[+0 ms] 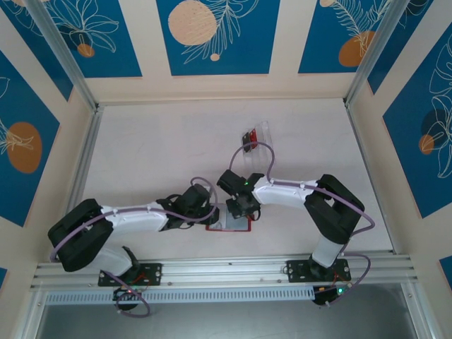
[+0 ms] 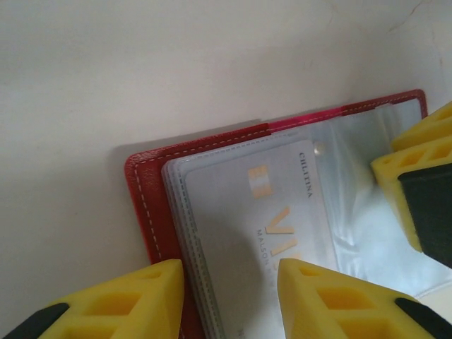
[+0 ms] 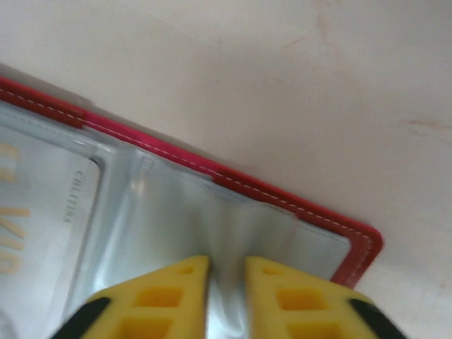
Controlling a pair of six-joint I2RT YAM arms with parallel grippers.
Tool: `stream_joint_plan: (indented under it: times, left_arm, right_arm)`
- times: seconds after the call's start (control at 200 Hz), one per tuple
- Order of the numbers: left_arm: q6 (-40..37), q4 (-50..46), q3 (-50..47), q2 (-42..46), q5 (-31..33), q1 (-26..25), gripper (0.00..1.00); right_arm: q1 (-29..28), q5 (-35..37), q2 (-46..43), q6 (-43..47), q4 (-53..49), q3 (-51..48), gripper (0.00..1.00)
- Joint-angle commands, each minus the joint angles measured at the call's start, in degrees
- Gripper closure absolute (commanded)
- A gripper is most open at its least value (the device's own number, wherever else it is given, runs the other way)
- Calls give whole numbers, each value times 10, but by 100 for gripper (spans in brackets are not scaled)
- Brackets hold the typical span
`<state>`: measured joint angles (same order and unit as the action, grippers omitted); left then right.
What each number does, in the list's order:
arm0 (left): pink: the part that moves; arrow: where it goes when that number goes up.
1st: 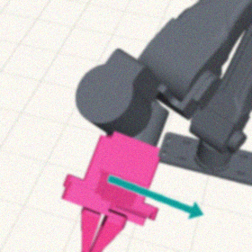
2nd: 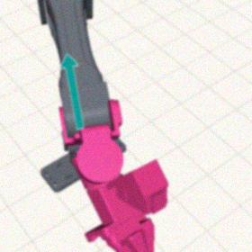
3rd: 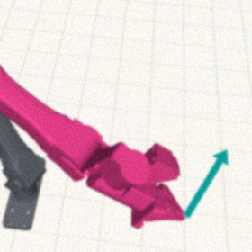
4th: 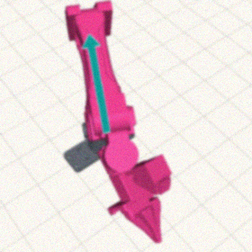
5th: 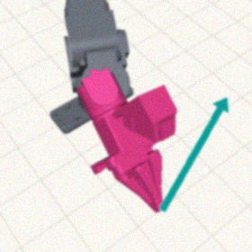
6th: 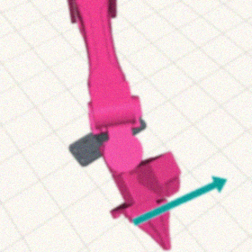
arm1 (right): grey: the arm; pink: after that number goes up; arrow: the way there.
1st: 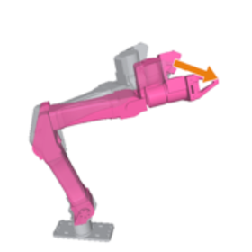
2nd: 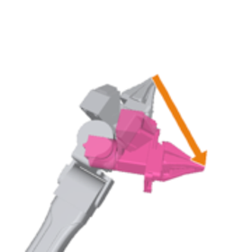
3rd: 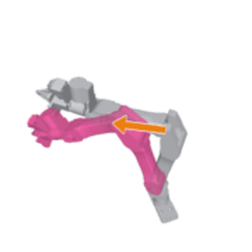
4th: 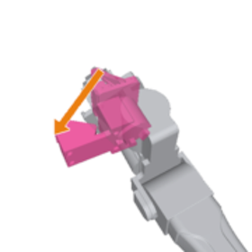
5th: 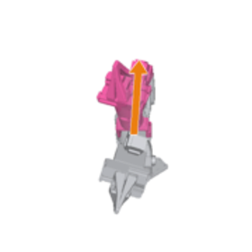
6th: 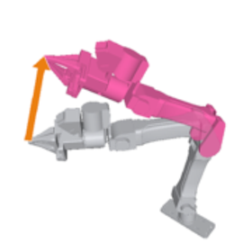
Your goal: Put the credit cards into the card holder
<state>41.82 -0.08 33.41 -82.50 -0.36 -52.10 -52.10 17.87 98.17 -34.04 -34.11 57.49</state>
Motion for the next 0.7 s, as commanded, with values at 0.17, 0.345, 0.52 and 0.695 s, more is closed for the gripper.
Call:
stream_joint_plan:
  times: [0.17,0.345,0.52,0.695]
  left_arm:
    - [-3,-3,12,-27,2,-20,61]
    - [-1,1,12,-38,0,-25,61]
    - [6,13,13,-49,-5,-29,61]
    - [16,17,9,-49,-3,-30,61]
  right_arm:
    - [6,-35,-3,-2,6,-13,100]
    - [18,-93,-31,1,20,-1,100]
    - [27,-146,-38,-8,30,15,100]
    - [30,-206,-18,-31,61,19,89]
